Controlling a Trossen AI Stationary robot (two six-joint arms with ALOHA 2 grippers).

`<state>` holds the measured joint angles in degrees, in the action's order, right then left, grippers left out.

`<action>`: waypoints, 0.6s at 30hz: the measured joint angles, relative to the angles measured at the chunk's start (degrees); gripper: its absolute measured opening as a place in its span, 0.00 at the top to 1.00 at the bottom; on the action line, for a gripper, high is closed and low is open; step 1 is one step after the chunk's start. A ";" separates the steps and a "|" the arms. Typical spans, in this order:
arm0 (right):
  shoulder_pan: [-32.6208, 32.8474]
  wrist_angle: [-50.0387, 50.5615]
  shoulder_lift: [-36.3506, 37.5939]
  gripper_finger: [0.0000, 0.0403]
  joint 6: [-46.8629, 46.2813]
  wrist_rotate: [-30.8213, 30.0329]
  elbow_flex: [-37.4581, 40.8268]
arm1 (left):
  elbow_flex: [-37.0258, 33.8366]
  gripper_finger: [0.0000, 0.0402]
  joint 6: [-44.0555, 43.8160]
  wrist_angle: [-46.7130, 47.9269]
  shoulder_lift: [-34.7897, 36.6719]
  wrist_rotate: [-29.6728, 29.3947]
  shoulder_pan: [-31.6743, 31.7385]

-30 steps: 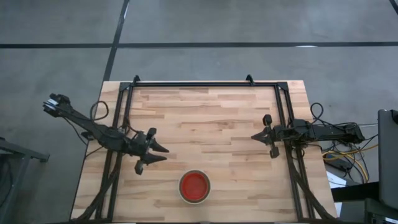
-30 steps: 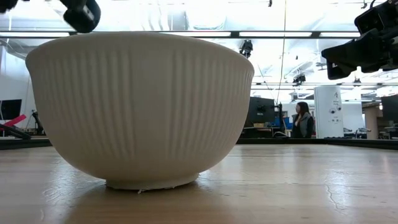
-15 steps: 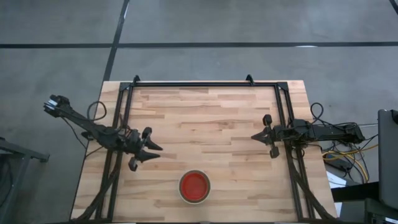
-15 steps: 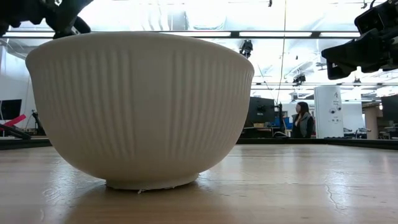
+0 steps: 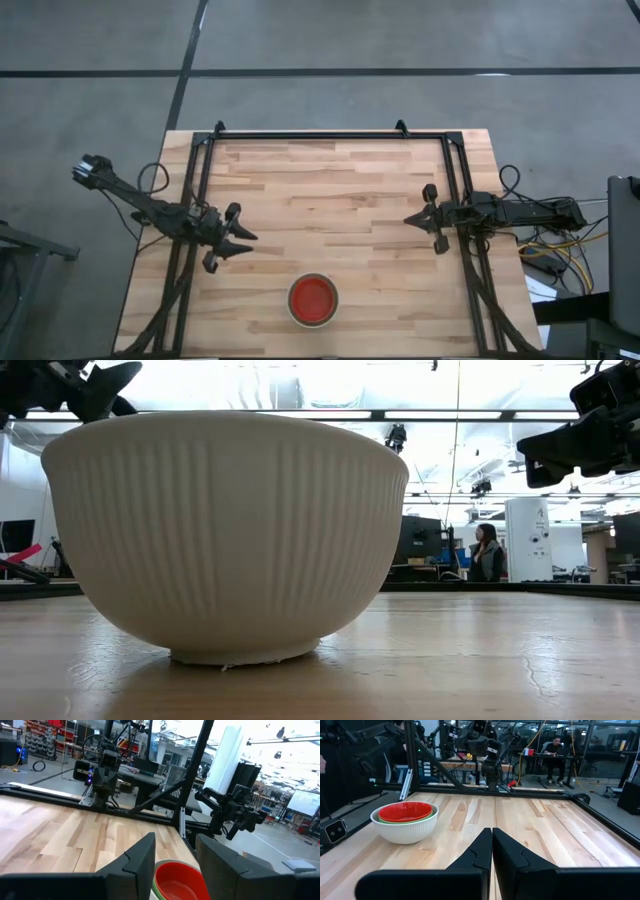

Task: Nest bowls inside each other
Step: Return to Home Position

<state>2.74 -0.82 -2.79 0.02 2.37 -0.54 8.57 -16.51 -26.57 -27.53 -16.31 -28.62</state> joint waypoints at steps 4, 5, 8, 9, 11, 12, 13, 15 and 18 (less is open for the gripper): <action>-0.01 0.00 0.00 0.98 0.01 0.00 0.00 | -1.18 0.63 0.04 -0.15 1.77 0.29 0.00; -0.01 0.00 0.00 0.98 0.00 0.00 -0.01 | -1.47 0.63 0.04 -0.06 2.24 0.30 0.00; 0.00 0.00 0.00 0.98 -0.01 0.00 -0.01 | -2.25 0.63 0.17 -0.05 3.49 0.30 0.00; -0.01 0.00 0.00 0.98 0.01 0.00 0.00 | -2.42 0.63 0.30 0.10 3.86 0.35 0.00; -0.02 0.00 0.00 0.98 -0.01 -0.01 -0.02 | -2.78 0.63 0.61 -0.02 4.43 0.45 -0.02; -0.02 0.00 0.00 0.98 0.00 -0.02 -0.01 | -3.09 0.63 0.76 -0.01 4.81 0.46 -0.02; -0.01 0.00 0.00 0.98 -0.01 0.00 0.00 | -3.43 0.63 0.94 0.03 5.18 0.47 -0.02; -0.01 0.00 0.00 0.98 -0.01 0.00 0.00 | -4.23 0.63 1.31 -0.26 5.84 0.88 -0.02; -0.01 0.00 0.00 0.98 0.01 -0.01 0.00 | -5.87 0.63 1.33 -1.33 6.85 1.69 -0.06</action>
<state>2.73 -0.82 -2.79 0.03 2.36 -0.54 2.70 -15.18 -27.90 -20.67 -14.62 -28.69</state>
